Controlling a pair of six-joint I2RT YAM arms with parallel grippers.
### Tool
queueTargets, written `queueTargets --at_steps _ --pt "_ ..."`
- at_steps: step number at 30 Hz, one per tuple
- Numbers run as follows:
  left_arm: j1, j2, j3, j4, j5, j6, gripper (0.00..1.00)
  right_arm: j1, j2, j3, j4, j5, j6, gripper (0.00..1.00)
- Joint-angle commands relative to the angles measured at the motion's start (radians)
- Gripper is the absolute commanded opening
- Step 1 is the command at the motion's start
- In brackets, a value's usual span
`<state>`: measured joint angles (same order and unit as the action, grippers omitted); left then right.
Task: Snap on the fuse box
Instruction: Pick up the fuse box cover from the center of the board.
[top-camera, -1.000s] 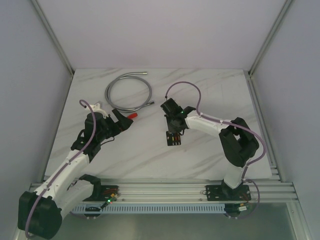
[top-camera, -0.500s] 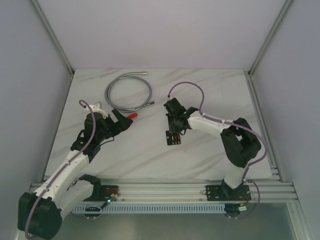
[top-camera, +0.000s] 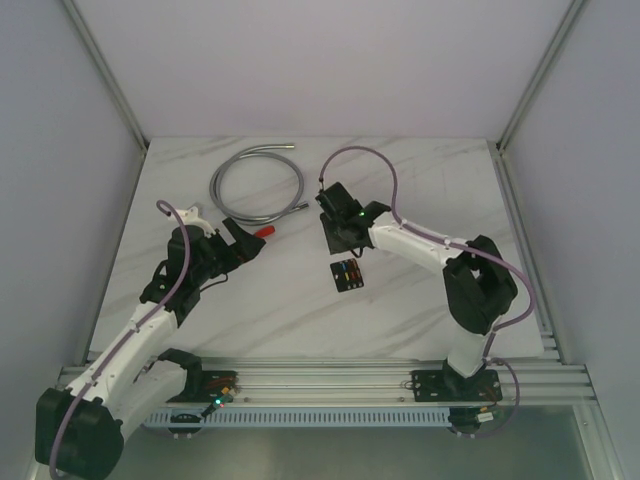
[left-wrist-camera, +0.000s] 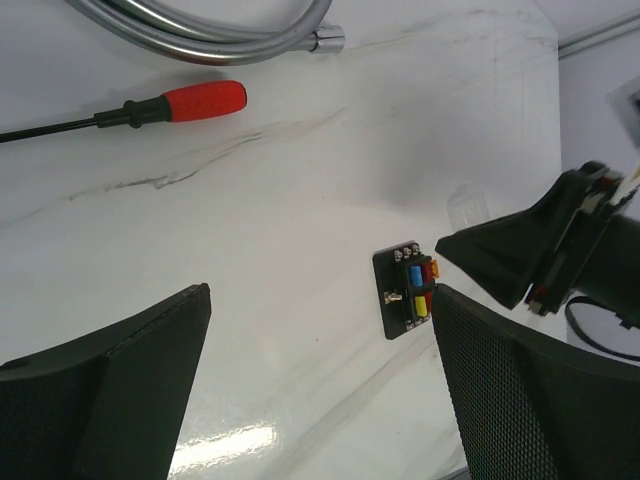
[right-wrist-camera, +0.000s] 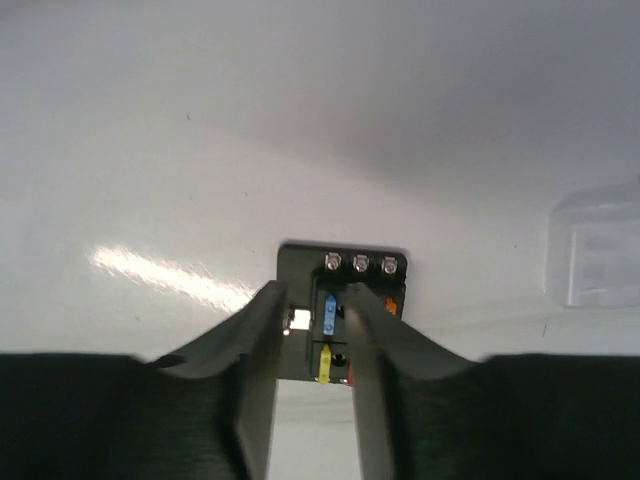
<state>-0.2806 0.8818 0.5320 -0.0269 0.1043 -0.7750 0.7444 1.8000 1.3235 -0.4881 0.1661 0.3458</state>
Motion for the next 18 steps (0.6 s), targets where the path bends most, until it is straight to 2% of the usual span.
queueTargets --at_steps 1,7,11,12,13,18 --pt "0.01 -0.018 0.023 -0.019 -0.002 0.016 1.0 -0.009 -0.027 0.055 -0.021 0.07 -0.034 0.43" --pt "0.011 -0.009 0.029 -0.021 -0.005 0.026 1.0 -0.124 -0.048 -0.012 -0.059 0.274 0.009 0.69" --pt "0.012 0.005 0.035 -0.021 -0.003 0.028 1.0 -0.2 -0.028 -0.025 -0.026 0.315 -0.01 0.87" --pt "0.012 0.008 0.036 -0.02 -0.002 0.028 1.0 -0.215 -0.014 -0.018 -0.016 0.329 -0.015 0.96" --pt "0.012 0.011 0.038 -0.021 -0.001 0.027 1.0 -0.23 0.005 -0.006 -0.009 0.343 -0.018 1.0" --pt "0.012 0.003 0.034 -0.022 0.002 0.028 1.0 -0.29 0.104 0.057 0.005 0.374 -0.013 1.0"
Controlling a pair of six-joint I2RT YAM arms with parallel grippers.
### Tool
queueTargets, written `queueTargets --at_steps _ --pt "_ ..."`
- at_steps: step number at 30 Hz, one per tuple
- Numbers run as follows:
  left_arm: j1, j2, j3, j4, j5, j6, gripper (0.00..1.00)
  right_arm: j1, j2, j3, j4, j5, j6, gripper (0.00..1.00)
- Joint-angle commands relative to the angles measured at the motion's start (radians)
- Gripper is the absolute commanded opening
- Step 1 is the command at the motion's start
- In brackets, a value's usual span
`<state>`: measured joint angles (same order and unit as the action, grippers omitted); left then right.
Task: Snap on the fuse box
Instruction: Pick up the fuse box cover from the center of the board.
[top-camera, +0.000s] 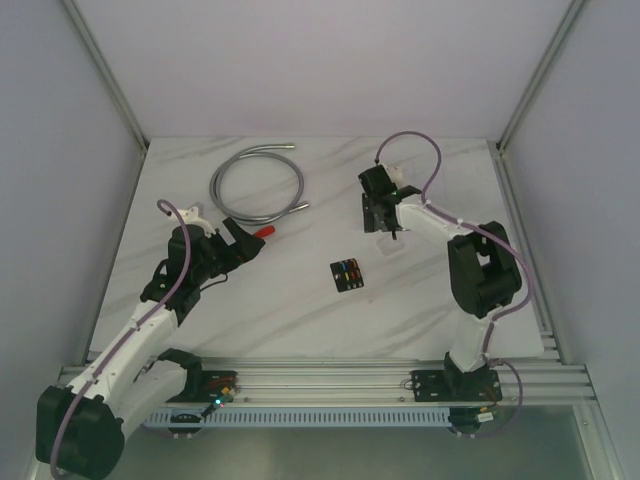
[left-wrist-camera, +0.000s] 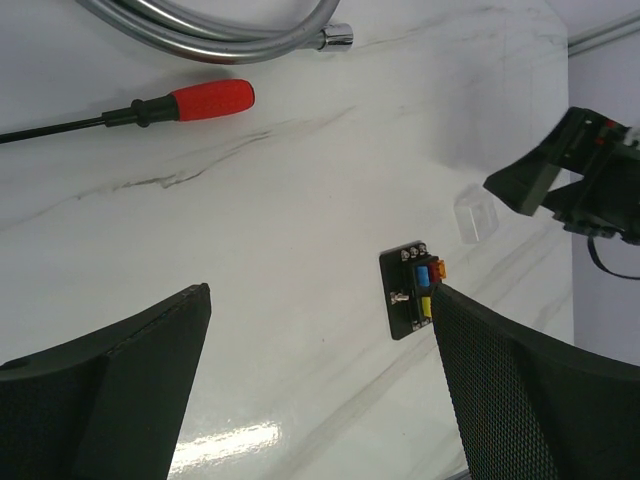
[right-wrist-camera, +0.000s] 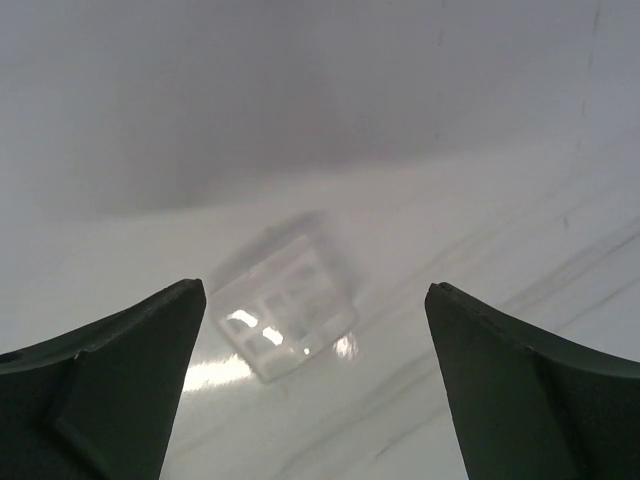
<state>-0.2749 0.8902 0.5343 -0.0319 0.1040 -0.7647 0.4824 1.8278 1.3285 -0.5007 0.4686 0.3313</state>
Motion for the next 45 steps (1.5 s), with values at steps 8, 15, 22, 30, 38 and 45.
queueTargets --at_steps 8,15,22,30,38,45 --pt "0.006 0.0 0.031 -0.021 0.004 0.021 1.0 -0.054 0.104 0.004 0.024 0.035 0.036 1.0" --pt "0.006 -0.002 0.027 -0.021 0.009 0.015 1.0 -0.054 -0.014 -0.153 0.02 -0.01 0.055 1.0" --pt "0.006 0.002 0.029 -0.02 0.01 0.012 1.0 -0.061 -0.113 -0.229 0.043 -0.077 0.061 1.0" --pt "0.006 -0.011 0.026 -0.021 0.014 0.007 1.0 -0.111 -0.08 -0.206 0.099 -0.21 0.024 1.0" --pt "0.006 0.0 0.029 -0.021 0.019 0.011 1.0 -0.131 -0.065 -0.224 0.102 -0.237 0.058 0.71" --pt "0.006 -0.004 0.027 -0.02 0.018 0.008 1.0 -0.131 -0.082 -0.248 0.102 -0.267 0.069 0.49"
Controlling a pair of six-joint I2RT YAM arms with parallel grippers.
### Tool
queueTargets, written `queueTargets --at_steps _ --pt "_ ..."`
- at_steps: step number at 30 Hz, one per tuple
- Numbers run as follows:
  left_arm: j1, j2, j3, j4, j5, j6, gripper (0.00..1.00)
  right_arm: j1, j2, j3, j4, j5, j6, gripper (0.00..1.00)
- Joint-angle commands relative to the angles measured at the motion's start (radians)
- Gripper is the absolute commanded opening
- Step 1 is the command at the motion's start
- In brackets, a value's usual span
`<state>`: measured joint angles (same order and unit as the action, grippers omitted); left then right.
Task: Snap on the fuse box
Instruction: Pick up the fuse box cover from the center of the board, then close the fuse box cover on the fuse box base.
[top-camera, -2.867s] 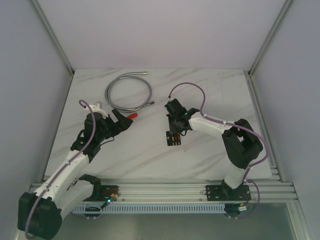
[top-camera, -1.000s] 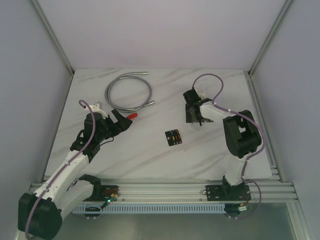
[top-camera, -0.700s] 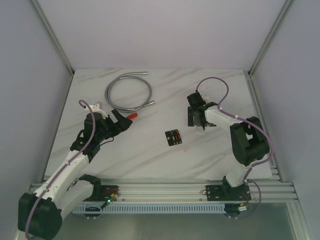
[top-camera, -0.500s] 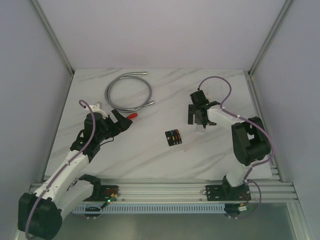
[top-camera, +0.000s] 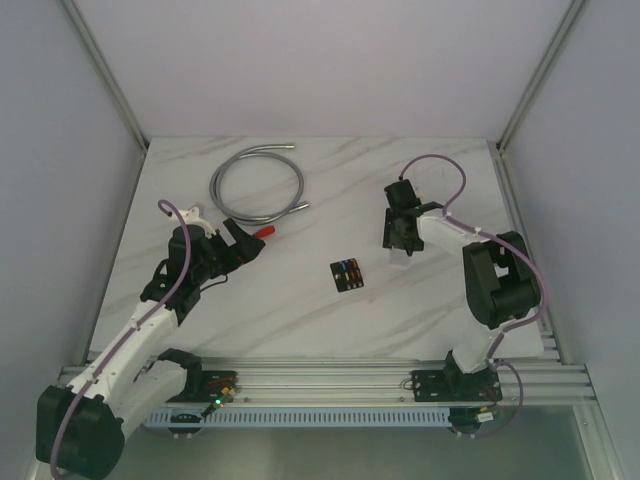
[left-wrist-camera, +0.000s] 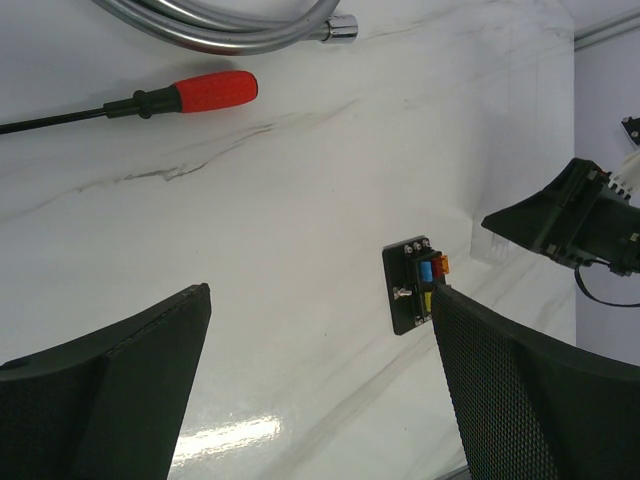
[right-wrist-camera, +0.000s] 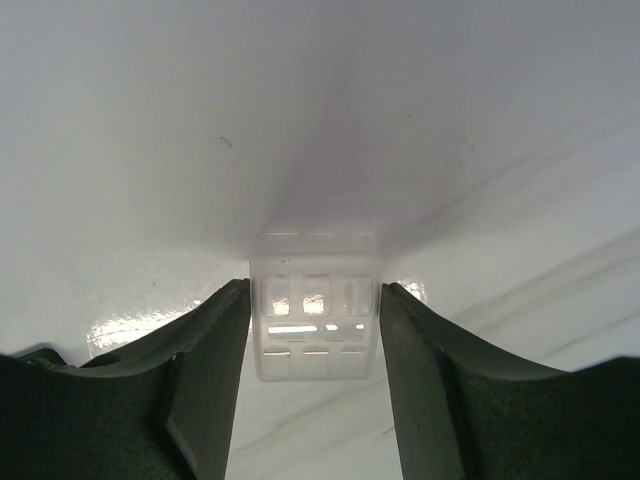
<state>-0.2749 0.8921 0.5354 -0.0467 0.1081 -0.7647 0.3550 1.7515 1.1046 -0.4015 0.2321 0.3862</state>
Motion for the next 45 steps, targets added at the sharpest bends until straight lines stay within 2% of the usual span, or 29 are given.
queueTargets --at_steps 1,4,12,19,23,45 --pt "0.006 -0.005 0.026 -0.005 0.015 0.008 1.0 -0.003 -0.011 -0.026 0.002 -0.042 0.014 0.45" --pt "0.006 -0.005 0.028 -0.005 0.016 0.007 1.0 0.003 -0.04 -0.031 -0.001 -0.063 0.01 0.4" --pt "0.006 -0.015 0.026 -0.005 0.017 0.004 1.0 0.119 -0.132 0.041 -0.093 -0.107 -0.027 0.37" --pt "0.006 -0.008 0.027 -0.005 0.024 0.0 1.0 0.277 -0.121 0.116 -0.158 -0.09 -0.026 0.36" --pt "0.006 0.003 0.029 0.0 0.036 -0.004 1.0 0.328 -0.086 0.146 -0.18 -0.062 -0.024 0.36" --pt "0.006 0.022 0.024 0.017 0.068 -0.016 1.0 0.384 0.026 0.131 -0.133 -0.058 -0.025 0.37"
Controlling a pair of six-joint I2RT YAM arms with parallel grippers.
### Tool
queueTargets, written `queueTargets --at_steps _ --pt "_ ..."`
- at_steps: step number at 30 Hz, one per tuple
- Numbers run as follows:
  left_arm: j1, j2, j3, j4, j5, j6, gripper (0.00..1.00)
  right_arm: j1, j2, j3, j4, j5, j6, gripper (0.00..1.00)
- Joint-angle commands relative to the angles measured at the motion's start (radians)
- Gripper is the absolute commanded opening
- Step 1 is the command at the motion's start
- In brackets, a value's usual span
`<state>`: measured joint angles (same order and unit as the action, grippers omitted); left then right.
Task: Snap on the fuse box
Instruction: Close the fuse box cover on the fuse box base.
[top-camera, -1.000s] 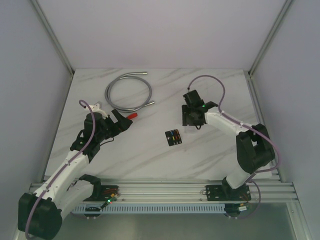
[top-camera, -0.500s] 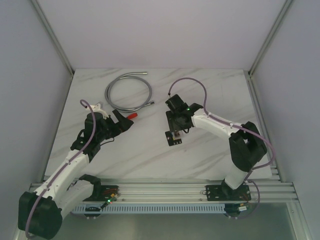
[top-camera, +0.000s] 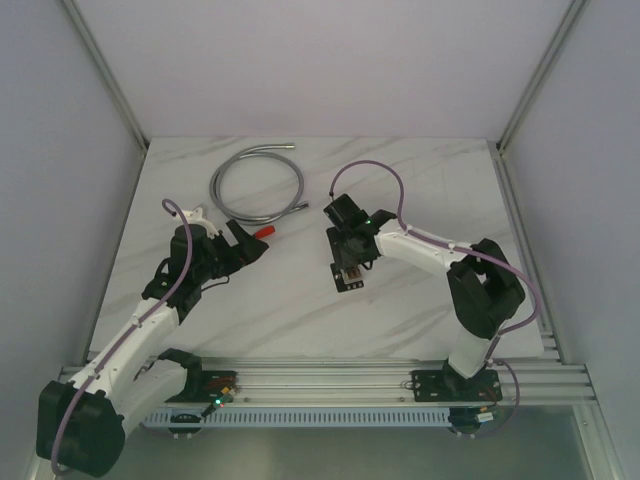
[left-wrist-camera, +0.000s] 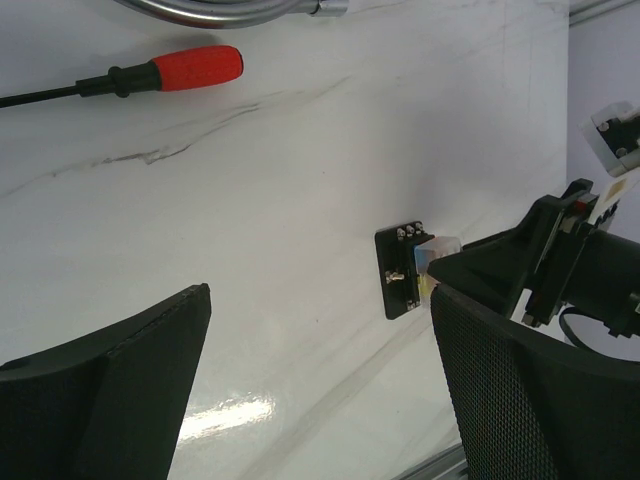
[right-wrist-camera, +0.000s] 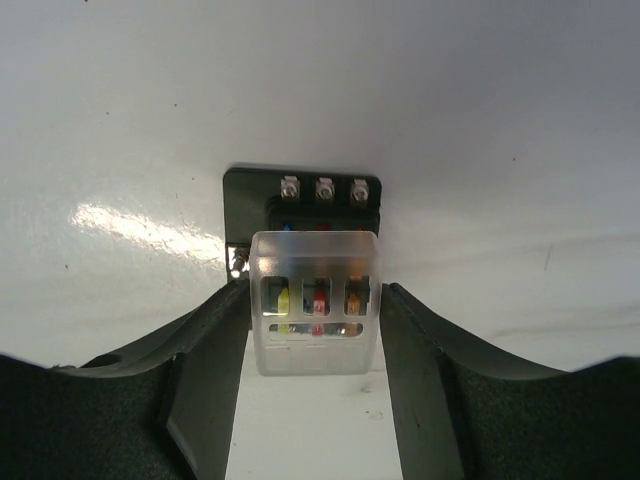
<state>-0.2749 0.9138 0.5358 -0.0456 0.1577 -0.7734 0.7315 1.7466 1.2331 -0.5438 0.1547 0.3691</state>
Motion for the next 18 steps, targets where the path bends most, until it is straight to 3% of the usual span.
queueTargets --at_steps 1,10,18 --pt "0.006 0.0 0.024 0.017 0.018 -0.009 1.0 0.009 0.034 -0.001 0.009 0.02 -0.007 0.37" --pt "0.006 0.011 0.024 0.024 0.037 -0.015 1.0 0.011 0.028 -0.019 0.016 0.03 0.002 0.4" --pt "0.001 0.015 0.023 0.034 0.05 -0.027 1.0 0.011 0.018 -0.01 -0.007 0.023 0.054 0.58"
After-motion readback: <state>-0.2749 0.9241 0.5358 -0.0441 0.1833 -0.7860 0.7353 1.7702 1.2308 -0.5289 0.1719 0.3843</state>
